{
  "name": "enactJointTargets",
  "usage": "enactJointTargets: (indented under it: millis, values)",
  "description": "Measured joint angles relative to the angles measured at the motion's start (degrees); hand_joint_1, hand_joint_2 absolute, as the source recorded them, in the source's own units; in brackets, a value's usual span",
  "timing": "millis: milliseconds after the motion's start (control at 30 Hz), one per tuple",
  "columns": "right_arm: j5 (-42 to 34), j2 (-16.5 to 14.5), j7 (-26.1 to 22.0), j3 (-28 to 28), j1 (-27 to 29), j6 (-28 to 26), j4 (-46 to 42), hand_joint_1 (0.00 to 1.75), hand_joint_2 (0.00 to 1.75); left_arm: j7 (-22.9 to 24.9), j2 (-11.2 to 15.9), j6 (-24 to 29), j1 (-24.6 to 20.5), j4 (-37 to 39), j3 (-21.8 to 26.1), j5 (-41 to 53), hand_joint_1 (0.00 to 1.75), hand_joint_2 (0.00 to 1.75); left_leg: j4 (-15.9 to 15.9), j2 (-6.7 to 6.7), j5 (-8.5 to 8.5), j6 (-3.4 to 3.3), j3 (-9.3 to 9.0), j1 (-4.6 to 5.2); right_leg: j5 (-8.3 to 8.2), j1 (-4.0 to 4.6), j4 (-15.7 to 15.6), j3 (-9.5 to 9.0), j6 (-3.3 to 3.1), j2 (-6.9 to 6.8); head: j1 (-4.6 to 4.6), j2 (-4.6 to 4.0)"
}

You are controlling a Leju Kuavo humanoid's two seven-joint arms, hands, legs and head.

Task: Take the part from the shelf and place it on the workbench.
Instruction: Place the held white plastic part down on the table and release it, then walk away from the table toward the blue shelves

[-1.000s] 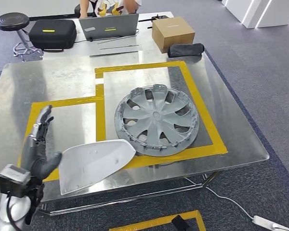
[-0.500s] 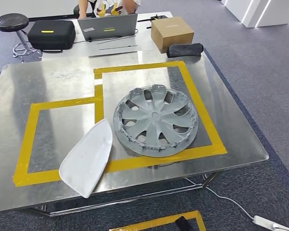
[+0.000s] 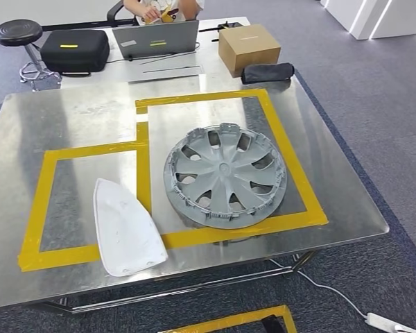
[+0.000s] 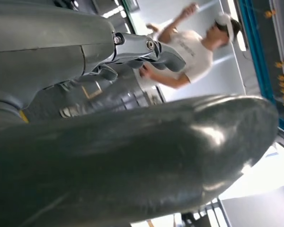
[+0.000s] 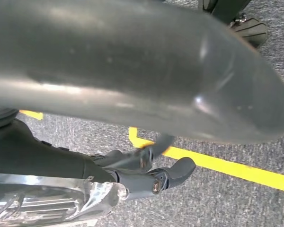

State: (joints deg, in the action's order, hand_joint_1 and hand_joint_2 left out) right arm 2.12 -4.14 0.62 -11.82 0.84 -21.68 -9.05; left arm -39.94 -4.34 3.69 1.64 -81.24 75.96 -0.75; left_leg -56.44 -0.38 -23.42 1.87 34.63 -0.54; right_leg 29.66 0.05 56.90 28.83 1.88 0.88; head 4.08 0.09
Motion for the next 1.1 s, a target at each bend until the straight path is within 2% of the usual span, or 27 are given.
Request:
enactJointTargets:
  millis: [133, 233, 333, 367, 433, 500, 567, 600, 633, 667, 700, 767, 800, 833, 933, 967, 1000, 1067, 1100]
  values:
    - [-0.45, -0.28, -0.04, 0.73, 0.05, -0.49, 0.00, 0.00, 0.00, 0.56, -2.15, 3.78, -0.07, 0.26, 3.79, 7.14, 0.00, 0.00, 0.00, -0.01, -0.01, -0.01, -0.07, 0.01, 0.04, -0.01, -0.01, -0.07, 0.07, -0.01, -0.02, 0.00]
    - [-1.33, -0.70, -0.31, 1.42, 0.09, -1.14, 0.00, 0.00, 0.00, 4.55, -4.33, 8.63, 0.12, 4.46, 5.77, 26.10, 0.00, 0.00, -0.09, -0.01, -0.22, -0.27, -0.20, 0.18, 0.06, -0.22, -0.15, -0.23, 0.25, -0.01, -0.03, 0.00]
    - [-2.05, -1.21, -0.27, 2.01, 0.14, 0.16, 0.00, 0.00, 0.00, 11.28, -5.44, 8.06, 0.86, 17.25, 5.68, 49.80, 0.00, 0.00, -0.18, 0.00, -0.57, -1.00, -0.52, 0.65, 0.16, -0.71, -0.28, -0.58, 0.81, -0.03, -0.08, 0.00]
    - [-2.20, -1.31, 0.02, 2.10, 0.13, 1.07, 0.00, 0.00, 0.00, 13.84, -5.51, 6.58, 0.90, 22.86, 5.54, 55.05, 0.00, 0.00, -0.15, -0.01, -0.53, -1.20, -0.64, 0.80, 0.12, -0.84, -0.36, -0.71, 0.99, -0.02, -0.09, 0.00]
    - [-2.32, -1.36, 0.79, 2.21, 0.10, 2.44, 0.00, 0.00, 0.00, 18.38, -5.95, 2.99, 0.41, 34.25, 5.42, 59.62, 0.00, 0.00, 0.48, 0.09, -0.10, -1.55, -1.01, 0.57, 0.41, -0.78, -0.21, -0.94, 1.36, -0.03, -0.07, 0.00]
    - [-2.28, -1.34, 1.25, 2.26, 0.04, 2.58, 0.00, 0.00, 0.00, 21.45, -6.87, 0.69, -0.46, 43.78, 5.28, 60.35, 0.00, 0.00, 1.17, 0.22, 0.24, -1.78, -1.26, 0.06, 2.91, -0.59, 2.91, 0.26, 1.76, -0.16, 0.11, 0.00]
    - [-2.24, -1.27, 1.40, 2.27, -0.04, 2.32, 0.00, 0.00, 0.00, 22.85, -7.61, -0.12, -1.23, 50.97, 5.19, 60.64, 0.00, 0.00, 1.25, 0.31, 0.30, -1.85, -1.22, -0.14, 6.89, -0.61, 10.06, 3.52, 2.22, -0.27, 0.29, 0.00]
    - [-2.24, -1.23, 1.45, 2.27, -0.08, 2.23, 0.00, 0.00, 0.00, 23.09, -7.81, -0.25, -1.51, 53.62, 5.18, 60.69, 0.00, 0.00, 1.22, 0.35, 0.31, -1.84, -1.18, -0.22, 8.15, -0.67, 13.41, 5.07, 2.44, -0.29, 0.36, 0.00]
    - [-2.23, -1.19, 1.49, 2.27, -0.10, 2.15, 0.00, 0.00, 0.00, 23.24, -7.89, -0.34, -1.73, 55.88, 5.18, 60.72, 0.00, 0.00, 1.19, 0.39, 0.34, -1.79, -1.15, -0.30, 8.31, -0.72, 15.19, 5.85, 2.62, -0.31, 0.35, 0.00]
    - [-2.22, -1.16, 1.54, 2.28, -0.10, 2.10, 0.00, 0.00, 0.00, 23.33, -7.90, -0.44, -1.89, 57.74, 5.18, 60.74, 0.00, 0.00, 1.15, 0.41, 0.39, -1.70, -1.12, -0.42, 7.26, -0.80, 14.72, 5.53, 2.78, -0.34, 0.35, 0.00]
    - [-2.22, -1.13, 1.61, 2.28, -0.09, 2.05, 0.00, 0.00, 0.00, 23.38, -7.87, -0.56, -2.01, 59.36, 5.18, 60.76, 0.00, 0.00, 1.10, 0.40, 0.47, -1.53, -1.10, -0.58, 5.29, -0.93, 11.96, 4.09, 2.96, -0.38, 0.35, 0.00]
    - [-2.10, -1.04, 1.66, 2.28, -0.19, 1.68, 0.00, 0.00, 0.00, 23.72, -7.70, -0.87, -2.15, 61.75, 5.17, 60.97, 0.00, 0.00, 0.92, 0.29, 0.70, -0.91, -1.01, -0.81, 1.39, -1.15, 3.87, -0.20, 3.19, -0.30, 0.41, 0.00]
    - [-1.87, -1.02, 1.45, 2.28, -0.26, 0.96, 0.00, 0.00, 0.00, 24.03, -7.57, -1.26, -2.20, 62.62, 5.09, 61.49, 0.00, 0.00, 0.84, 0.22, 0.88, -0.50, -0.96, -0.83, 0.25, -1.16, 1.18, -1.52, 2.97, -0.12, 0.43, 0.00]
    - [-1.56, -1.02, 0.95, 2.27, -0.36, -0.09, 0.00, 0.00, 0.00, 24.18, -7.44, -1.71, -2.23, 63.30, 4.87, 62.34, 0.00, 0.00, 0.72, 0.14, 1.10, -0.06, -0.87, -0.79, -0.18, -1.11, -0.12, -1.97, 2.58, 0.09, 0.45, 0.00]
    - [-0.09, -0.98, -2.25, 2.21, -0.61, -4.42, -0.01, 0.00, 0.00, 22.10, -6.97, -2.51, -2.31, 64.87, 3.33, 65.57, 0.00, 0.00, 0.68, 0.01, 1.57, 1.21, -0.46, -0.95, -0.65, -0.86, 0.07, -0.66, 0.62, 0.30, 0.38, 0.00]
    - [0.54, -0.96, -3.25, 2.09, -0.69, -5.57, -0.02, 0.00, 0.00, 20.87, -6.75, -2.45, -2.37, 65.25, 2.85, 66.17, 0.00, 0.00, 0.01, 0.05, 0.56, 1.50, -0.07, -1.06, -1.05, -0.82, 0.11, -0.22, -0.06, 0.21, 0.35, 0.00]
    - [1.09, -0.93, -3.86, 1.94, -0.74, -6.38, -0.01, 0.00, 0.00, 19.79, -6.44, -2.33, -2.47, 65.54, 2.49, 66.51, 0.00, 0.00, -1.75, 0.09, -1.37, 1.68, 0.64, -1.10, -1.54, -0.80, 0.07, 0.24, -0.65, 0.10, 0.33, 0.00]
    - [1.73, -0.93, -3.66, 1.65, -0.81, -6.96, -0.01, 0.00, 0.00, 18.44, -5.54, -2.07, -2.77, 65.89, 1.85, 67.25, 0.00, 0.00, -8.47, 0.17, -6.93, 1.77, 2.90, -0.99, -2.53, -0.61, 0.08, 1.27, -1.29, -0.06, 0.29, 0.00]
    - [1.96, -0.93, -2.82, 1.51, -0.80, -6.98, 0.01, 0.00, 0.00, 18.16, -4.98, -1.97, -2.93, 65.99, 1.51, 67.51, 0.00, 0.00, -12.17, 0.17, -9.03, 1.77, 3.94, -0.89, -3.03, -0.46, 0.12, 1.85, -1.40, -0.12, 0.29, 0.00]
